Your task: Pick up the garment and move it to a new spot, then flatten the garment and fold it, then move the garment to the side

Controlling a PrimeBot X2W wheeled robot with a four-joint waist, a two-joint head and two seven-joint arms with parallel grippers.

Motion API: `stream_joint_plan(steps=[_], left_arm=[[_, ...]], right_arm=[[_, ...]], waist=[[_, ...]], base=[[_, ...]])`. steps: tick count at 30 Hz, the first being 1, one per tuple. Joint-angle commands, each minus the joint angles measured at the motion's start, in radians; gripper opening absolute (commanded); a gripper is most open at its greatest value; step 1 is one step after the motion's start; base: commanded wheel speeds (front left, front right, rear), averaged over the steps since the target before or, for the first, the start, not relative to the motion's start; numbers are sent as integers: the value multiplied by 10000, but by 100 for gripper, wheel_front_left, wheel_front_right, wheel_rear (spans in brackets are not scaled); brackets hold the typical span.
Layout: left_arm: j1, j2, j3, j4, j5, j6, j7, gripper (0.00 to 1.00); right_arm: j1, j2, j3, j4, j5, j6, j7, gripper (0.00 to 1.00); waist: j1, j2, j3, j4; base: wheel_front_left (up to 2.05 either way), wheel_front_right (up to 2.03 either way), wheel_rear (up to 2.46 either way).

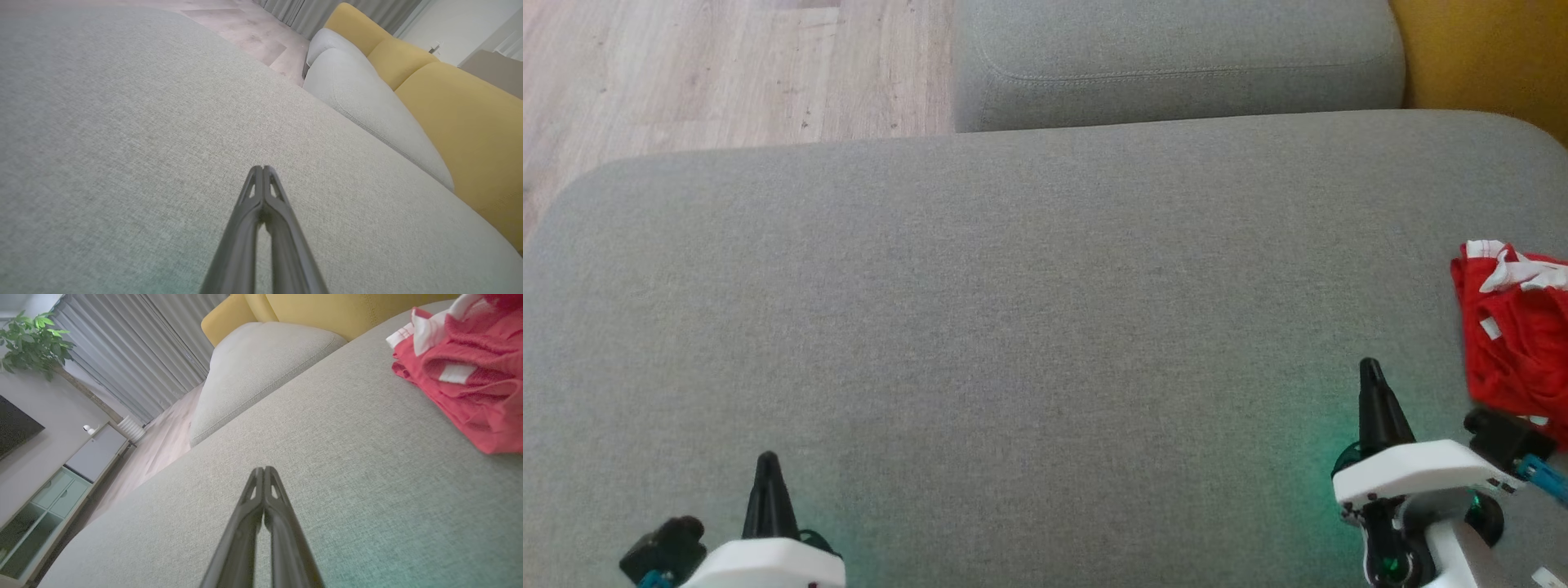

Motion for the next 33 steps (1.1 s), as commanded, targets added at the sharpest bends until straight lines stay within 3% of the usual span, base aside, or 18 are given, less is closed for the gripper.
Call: stream_joint_plan(steps=[1, 33], left_arm=[[-504, 17, 247, -342, -230, -78, 40, 0], [-796, 27, 803, -771, -3873, -504, 992, 0]], right_arm=[[-319, -27, 13, -402, 262, -2, 60, 0], [-158, -29, -427, -1250, 4125, -4, 1011, 0]], waist=[[-1, 0, -1, -1], [-1, 0, -37, -35]], base=[[0, 0, 0], [0, 0, 0]])
